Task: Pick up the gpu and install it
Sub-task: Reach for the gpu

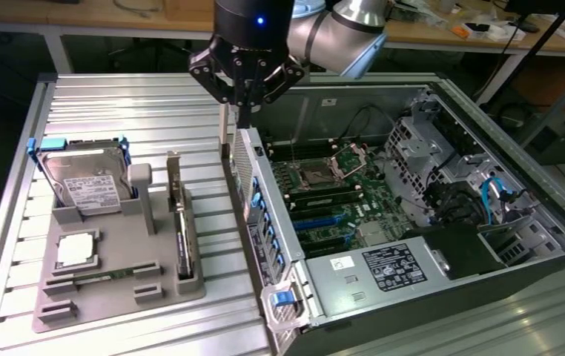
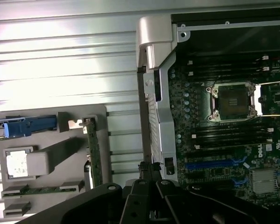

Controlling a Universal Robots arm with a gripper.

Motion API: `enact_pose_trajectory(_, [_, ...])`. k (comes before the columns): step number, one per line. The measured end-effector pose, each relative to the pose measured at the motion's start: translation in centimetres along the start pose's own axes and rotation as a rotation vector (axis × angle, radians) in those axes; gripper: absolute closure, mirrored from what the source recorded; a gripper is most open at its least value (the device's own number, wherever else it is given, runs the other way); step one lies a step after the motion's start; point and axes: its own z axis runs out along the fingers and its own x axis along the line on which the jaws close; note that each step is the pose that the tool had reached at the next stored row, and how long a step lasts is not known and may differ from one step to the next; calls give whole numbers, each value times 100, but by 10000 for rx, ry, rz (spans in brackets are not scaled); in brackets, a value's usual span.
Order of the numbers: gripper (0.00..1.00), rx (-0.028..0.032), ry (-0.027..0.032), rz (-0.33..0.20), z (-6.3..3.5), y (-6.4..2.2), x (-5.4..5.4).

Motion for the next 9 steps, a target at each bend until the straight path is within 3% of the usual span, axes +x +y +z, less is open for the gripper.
enact_pose_trajectory(9, [89, 0, 0, -2, -1, -2, 27])
